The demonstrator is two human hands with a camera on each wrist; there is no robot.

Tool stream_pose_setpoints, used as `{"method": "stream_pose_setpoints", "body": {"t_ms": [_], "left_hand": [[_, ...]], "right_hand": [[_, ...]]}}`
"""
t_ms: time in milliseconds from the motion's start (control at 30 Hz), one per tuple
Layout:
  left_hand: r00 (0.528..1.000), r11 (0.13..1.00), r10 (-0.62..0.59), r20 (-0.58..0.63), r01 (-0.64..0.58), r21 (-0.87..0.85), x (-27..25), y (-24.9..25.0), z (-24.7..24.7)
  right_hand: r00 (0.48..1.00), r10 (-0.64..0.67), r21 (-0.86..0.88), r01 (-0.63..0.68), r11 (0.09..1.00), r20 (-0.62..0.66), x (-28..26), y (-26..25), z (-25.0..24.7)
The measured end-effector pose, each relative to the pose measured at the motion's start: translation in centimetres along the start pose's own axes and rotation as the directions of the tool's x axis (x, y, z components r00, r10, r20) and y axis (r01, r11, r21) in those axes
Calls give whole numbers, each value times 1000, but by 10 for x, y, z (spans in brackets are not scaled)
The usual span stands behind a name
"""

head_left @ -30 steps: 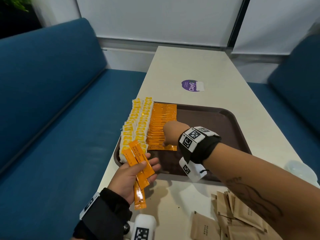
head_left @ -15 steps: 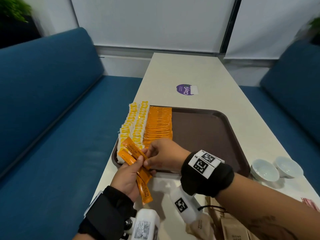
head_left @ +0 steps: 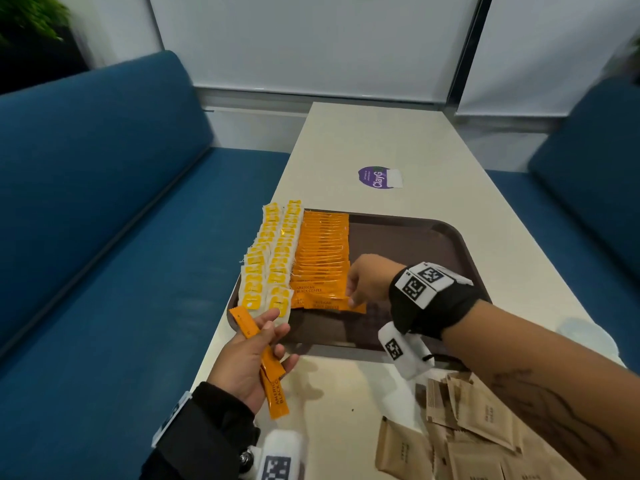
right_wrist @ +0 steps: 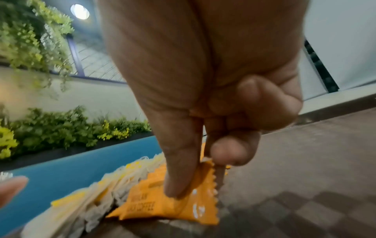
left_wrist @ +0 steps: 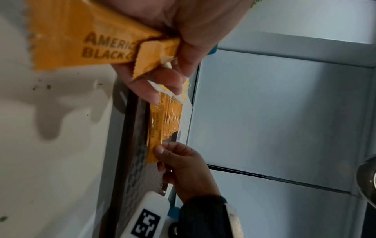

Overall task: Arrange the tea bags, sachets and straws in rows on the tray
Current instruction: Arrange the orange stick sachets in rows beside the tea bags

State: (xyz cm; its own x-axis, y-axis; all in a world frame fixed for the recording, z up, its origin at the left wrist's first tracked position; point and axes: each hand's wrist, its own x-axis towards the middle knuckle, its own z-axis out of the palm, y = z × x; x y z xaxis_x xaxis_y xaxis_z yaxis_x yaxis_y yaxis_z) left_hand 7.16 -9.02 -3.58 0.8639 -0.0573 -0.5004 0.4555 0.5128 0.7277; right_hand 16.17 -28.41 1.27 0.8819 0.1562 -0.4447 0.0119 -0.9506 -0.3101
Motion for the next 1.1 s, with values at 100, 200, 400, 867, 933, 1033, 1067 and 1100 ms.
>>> {"method": "stream_pose_setpoints", "body": {"t_ms": [100, 200, 400, 867, 933, 1033, 1067, 1100], "left_hand": [[1000, 1000, -15, -7, 15, -1, 2, -1, -1], [1000, 1000, -21, -12, 21, -5, 4, -2, -2], [999, 1000, -21, -26, 21, -1, 8, -2, -5], [999, 999, -50, 20, 50, 0, 8, -2, -2], [997, 997, -65, 29, 66, -32, 7, -2, -2], [995, 993, -91, 45, 94, -69, 7, -1, 0], [994, 992, -95, 52, 99, -77, 7, 0, 0], [994, 992, -96, 60, 100, -80, 7, 0, 0]], "right_hand": [[1000, 5, -95, -2, 995, 27, 12, -9, 3], [999, -2, -221, 11, 975, 44, 25, -18, 7], [1000, -8, -258, 9, 966, 7, 35, -24, 8], [996, -59, -383, 29, 923, -67, 37, -29, 14], [995, -61, -369, 29, 929, -77, 38, -29, 14], [995, -70, -347, 39, 937, -78, 38, -31, 14], [995, -73, -345, 43, 938, -74, 38, -32, 14], [996, -65, -341, 38, 939, -68, 38, -32, 13]]}}
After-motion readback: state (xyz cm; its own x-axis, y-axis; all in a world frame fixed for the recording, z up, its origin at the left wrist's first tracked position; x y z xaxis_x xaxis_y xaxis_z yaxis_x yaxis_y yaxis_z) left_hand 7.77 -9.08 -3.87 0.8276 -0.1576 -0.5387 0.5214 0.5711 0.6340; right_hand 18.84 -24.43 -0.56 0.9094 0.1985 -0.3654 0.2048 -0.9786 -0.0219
